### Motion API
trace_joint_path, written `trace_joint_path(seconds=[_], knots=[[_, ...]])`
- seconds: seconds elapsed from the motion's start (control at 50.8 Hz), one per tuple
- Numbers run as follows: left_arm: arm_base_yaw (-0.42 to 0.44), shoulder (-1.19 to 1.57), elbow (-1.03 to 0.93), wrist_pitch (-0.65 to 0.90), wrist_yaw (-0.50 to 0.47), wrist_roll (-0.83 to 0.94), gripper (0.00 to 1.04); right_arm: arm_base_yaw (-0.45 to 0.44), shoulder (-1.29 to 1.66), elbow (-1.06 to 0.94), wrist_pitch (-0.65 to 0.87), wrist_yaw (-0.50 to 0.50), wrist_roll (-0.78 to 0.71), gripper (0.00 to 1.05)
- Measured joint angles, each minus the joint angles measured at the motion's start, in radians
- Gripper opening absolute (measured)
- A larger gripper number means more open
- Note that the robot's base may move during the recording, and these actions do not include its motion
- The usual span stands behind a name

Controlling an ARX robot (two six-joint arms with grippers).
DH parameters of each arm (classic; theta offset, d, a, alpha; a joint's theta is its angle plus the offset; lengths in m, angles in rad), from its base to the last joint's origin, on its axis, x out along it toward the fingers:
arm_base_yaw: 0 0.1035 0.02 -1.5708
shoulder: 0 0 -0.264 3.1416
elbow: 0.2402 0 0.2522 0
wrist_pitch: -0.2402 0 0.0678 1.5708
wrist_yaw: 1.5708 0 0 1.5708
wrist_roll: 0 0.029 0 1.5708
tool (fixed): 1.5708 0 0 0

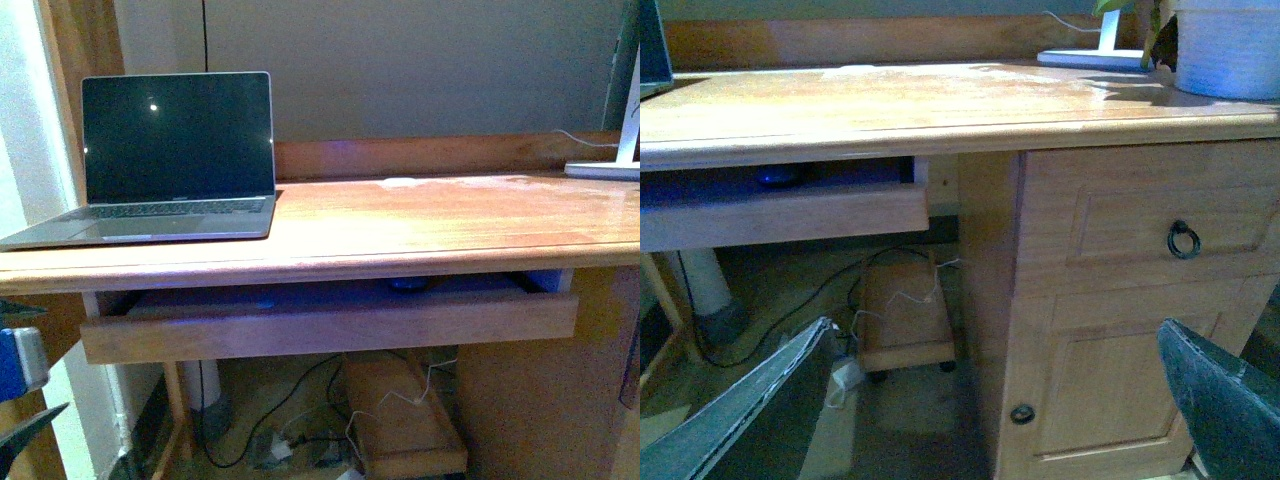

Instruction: Place mouse

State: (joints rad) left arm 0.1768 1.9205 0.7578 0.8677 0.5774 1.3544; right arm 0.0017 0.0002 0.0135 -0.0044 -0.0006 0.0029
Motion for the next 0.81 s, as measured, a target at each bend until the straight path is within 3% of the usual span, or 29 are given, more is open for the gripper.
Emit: trace_joint_path(seconds=[0.374, 0.61, 0.807], knots=[[-0.091, 0.234, 0.304, -0.151, 0.027, 0.098, 0.97, 0.000, 0.000, 0.000, 0.000, 0.000, 0.000, 0.97], [-0.083, 0.285, 0.354, -0.203, 0.064, 0.232, 0.97, 0.000, 0.000, 0.000, 0.000, 0.000, 0.000, 0.97], [-0.105, 0.192, 0.300, -0.423, -0.012, 0.207, 0.97, 0.000, 0.000, 0.000, 0.000, 0.000, 0.000, 0.97]])
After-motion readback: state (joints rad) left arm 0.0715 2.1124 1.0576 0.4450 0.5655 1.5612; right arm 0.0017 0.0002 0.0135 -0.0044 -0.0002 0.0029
